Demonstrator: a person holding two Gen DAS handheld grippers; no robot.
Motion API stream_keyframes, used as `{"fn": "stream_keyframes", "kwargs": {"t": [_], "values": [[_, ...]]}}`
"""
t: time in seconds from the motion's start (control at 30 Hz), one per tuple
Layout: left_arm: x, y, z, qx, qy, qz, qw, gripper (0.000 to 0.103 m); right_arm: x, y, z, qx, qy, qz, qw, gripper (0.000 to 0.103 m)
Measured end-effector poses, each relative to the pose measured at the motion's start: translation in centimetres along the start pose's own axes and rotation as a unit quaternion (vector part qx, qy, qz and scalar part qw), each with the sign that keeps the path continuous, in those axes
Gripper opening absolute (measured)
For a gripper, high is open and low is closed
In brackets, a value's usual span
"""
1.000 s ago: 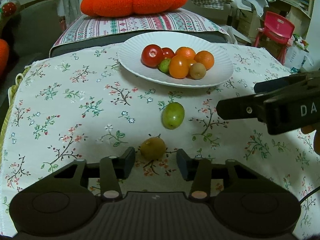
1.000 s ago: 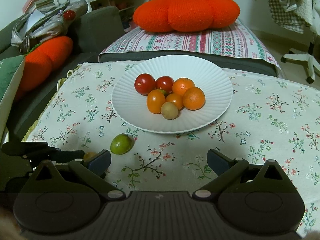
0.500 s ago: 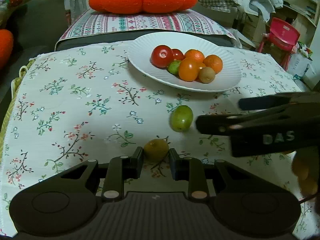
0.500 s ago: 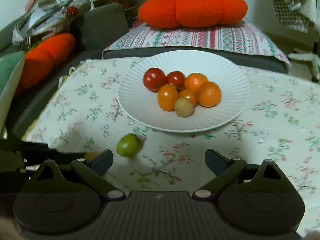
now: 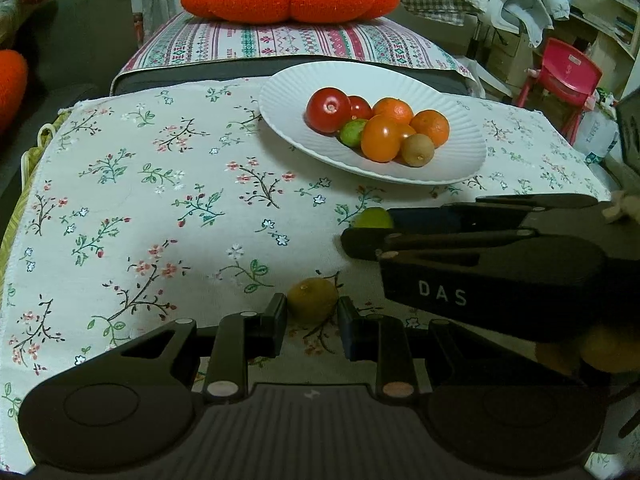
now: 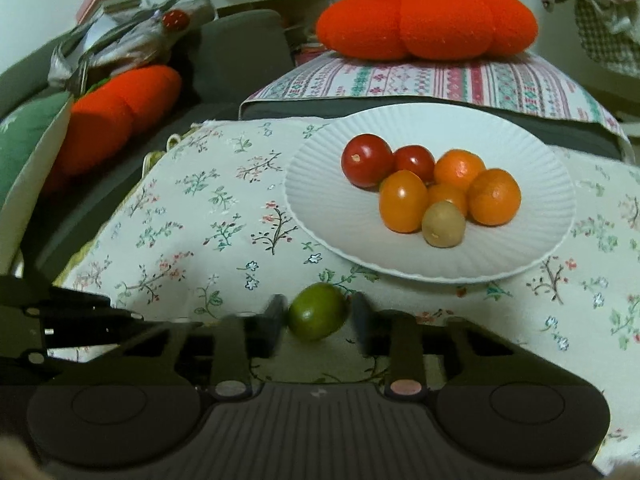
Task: Organize fruits
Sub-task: 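Grasp the green fruit with the right tool while the left grasps the brown fruit, then carry both fruits onto the white plate and open both tools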
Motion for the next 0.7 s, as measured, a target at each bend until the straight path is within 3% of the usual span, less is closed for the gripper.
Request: {"fn": "stream_keyframes", "kwargs": {"t": [0.7], "values": [[-0.7, 0.5, -1.3, 0.013, -0.029, -0.013, 0.9994, 0.003, -1.5, -0.6, -2.3, -0.017, 0.001, 0.026, 1.000, 0.030]]}}
Point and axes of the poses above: each gripper's, at about its wrist camera, not at the fingertips, and z roughly the way its jaws point, y to its left, x to its underside, the point moved 2 cm from there along z, roughly the way its jaws point, and after that the axes turned 2 degrees about y, right-handed, at the moved point
